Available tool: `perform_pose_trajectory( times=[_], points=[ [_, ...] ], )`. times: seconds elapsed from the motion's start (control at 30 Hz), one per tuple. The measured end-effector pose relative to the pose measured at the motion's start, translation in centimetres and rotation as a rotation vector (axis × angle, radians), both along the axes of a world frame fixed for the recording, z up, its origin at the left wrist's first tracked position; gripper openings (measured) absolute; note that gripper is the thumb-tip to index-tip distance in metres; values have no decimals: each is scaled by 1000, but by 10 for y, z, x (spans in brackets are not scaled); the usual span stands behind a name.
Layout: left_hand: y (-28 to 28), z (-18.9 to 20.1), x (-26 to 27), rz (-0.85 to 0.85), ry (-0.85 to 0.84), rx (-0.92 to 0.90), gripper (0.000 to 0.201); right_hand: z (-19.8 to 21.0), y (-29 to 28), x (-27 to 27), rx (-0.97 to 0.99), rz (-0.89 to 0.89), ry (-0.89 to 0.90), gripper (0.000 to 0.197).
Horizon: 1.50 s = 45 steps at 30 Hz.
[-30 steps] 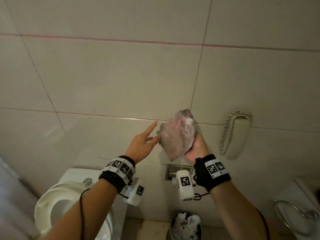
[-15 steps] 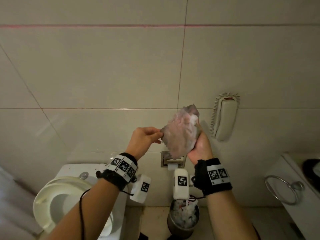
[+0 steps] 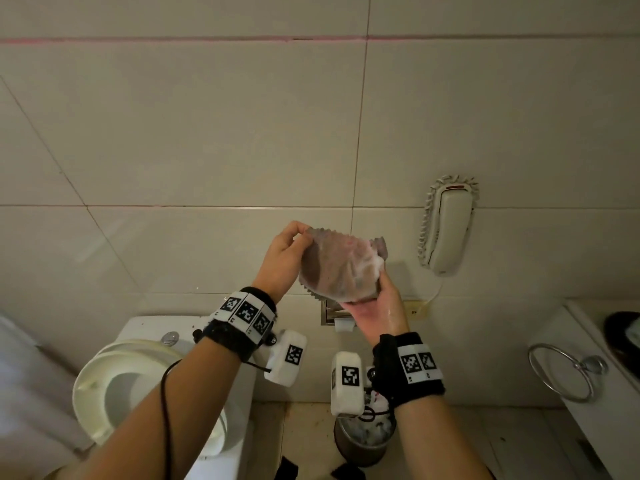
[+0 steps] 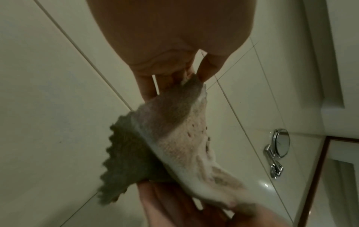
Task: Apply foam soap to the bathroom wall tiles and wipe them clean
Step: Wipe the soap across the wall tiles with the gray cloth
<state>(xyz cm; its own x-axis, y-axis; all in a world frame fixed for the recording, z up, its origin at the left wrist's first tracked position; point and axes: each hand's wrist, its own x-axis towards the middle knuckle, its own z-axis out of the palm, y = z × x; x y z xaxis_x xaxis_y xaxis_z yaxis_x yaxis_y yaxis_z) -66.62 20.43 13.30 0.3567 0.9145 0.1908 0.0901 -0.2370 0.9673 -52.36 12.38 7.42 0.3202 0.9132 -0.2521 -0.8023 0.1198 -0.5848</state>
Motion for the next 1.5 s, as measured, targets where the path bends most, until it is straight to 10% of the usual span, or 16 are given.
perform_pose_trajectory(
  times=[0.47, 0.8, 1.5],
  points=[
    [-2, 40, -27, -67, 1, 55, 25, -33, 0, -17, -340, 151, -179, 28],
    [-4, 40, -36, -129, -8, 54, 25, -9, 11, -23, -20, 112, -380, 67],
    [7, 22, -41, -65, 146, 10, 21, 19, -5, -19, 309, 250, -160, 18]
  ],
)
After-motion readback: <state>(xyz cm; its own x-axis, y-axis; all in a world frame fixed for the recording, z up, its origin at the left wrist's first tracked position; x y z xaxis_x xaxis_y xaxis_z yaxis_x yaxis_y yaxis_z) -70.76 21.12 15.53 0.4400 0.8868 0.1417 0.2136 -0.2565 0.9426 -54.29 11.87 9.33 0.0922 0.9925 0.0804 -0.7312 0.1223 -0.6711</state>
